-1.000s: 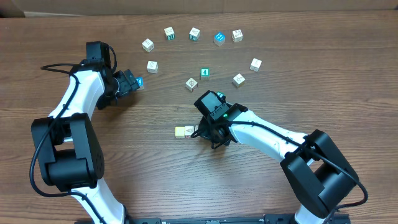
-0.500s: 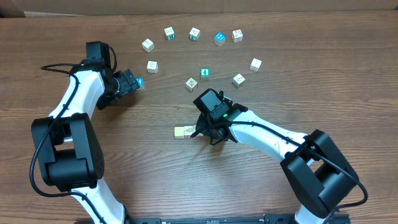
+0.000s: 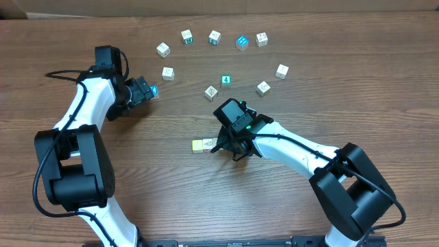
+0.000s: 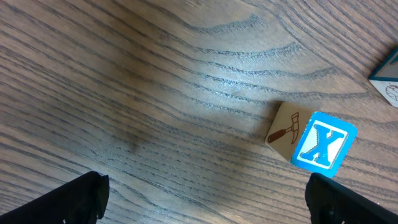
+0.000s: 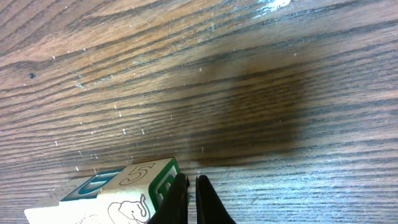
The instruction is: Form a horizontal line
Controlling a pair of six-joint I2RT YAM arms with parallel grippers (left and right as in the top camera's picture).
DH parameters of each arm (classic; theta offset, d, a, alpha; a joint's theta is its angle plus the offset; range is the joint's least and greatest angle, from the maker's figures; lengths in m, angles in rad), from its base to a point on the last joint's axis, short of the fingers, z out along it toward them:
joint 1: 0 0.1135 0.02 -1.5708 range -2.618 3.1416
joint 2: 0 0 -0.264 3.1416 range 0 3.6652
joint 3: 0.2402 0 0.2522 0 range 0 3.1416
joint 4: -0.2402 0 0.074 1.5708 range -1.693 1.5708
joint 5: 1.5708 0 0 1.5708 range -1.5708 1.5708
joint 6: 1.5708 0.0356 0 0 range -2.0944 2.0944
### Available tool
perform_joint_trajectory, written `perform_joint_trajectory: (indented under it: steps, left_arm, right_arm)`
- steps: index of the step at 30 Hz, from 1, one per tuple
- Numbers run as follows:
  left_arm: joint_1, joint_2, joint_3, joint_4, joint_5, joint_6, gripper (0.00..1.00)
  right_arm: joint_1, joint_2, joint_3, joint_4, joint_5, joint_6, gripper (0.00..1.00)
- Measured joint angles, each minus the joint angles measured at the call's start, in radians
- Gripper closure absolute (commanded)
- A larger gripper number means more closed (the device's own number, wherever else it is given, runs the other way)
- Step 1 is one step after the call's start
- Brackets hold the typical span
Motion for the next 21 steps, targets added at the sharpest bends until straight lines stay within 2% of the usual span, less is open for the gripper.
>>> perform_joint_trajectory:
  steps: [12, 17, 21]
  left_arm:
    - [0.000, 0.000, 0.000, 0.000, 0.000, 0.000, 0.00]
    - [0.000, 0.000, 0.000, 0.000, 0.000, 0.000, 0.00]
    - [0.000, 0.000, 0.000, 0.000, 0.000, 0.000, 0.01]
  right_arm:
    - [0.000, 0.000, -0.001, 0.091, 0.125, -0.005, 0.96]
    - [0.000, 0.000, -0.003, 0.217, 0.163, -0.085, 0.96]
    - [0.000, 0.000, -0.003, 0.252, 0.175, -0.140, 0.96]
